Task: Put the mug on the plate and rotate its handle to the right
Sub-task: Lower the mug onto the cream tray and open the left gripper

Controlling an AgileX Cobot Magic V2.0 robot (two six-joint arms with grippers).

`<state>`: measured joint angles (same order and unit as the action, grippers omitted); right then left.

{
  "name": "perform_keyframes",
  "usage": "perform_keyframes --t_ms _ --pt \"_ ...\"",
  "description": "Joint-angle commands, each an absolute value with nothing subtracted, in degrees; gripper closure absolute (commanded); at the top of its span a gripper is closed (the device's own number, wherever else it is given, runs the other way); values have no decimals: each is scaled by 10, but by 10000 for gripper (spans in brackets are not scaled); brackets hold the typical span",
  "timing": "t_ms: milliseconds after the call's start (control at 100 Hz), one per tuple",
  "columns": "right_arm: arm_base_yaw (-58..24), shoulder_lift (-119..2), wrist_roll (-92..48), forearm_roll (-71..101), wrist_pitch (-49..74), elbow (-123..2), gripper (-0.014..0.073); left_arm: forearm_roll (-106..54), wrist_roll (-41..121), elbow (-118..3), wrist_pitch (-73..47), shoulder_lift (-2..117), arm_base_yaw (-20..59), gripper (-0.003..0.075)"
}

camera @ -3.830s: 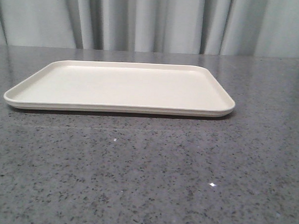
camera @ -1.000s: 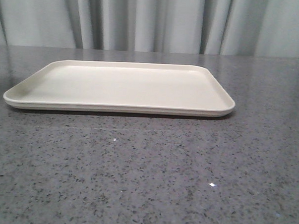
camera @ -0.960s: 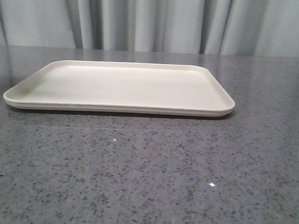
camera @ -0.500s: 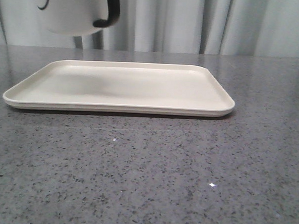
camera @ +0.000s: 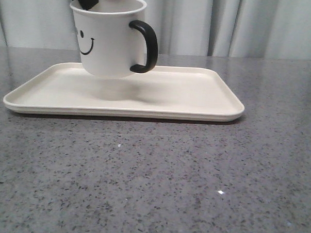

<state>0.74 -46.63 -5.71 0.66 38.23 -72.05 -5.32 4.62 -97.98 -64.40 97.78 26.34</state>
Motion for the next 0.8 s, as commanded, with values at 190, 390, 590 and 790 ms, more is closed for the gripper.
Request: perform_keyframes --t_ms 190,390,590,790 --pt "7 -467 -61 0 333 -733 29 -89 46 -1001 -612 977 269 731" --pt "7 -467 -61 0 335 -733 29 -97 47 -1001 -613 985 269 731" --pt "7 -467 -61 0 337 -733 29 -97 47 -1001 -613 996 269 731" --pt "7 -467 -61 0 337 -733 29 -98 47 -1001 -619 1013 269 731"
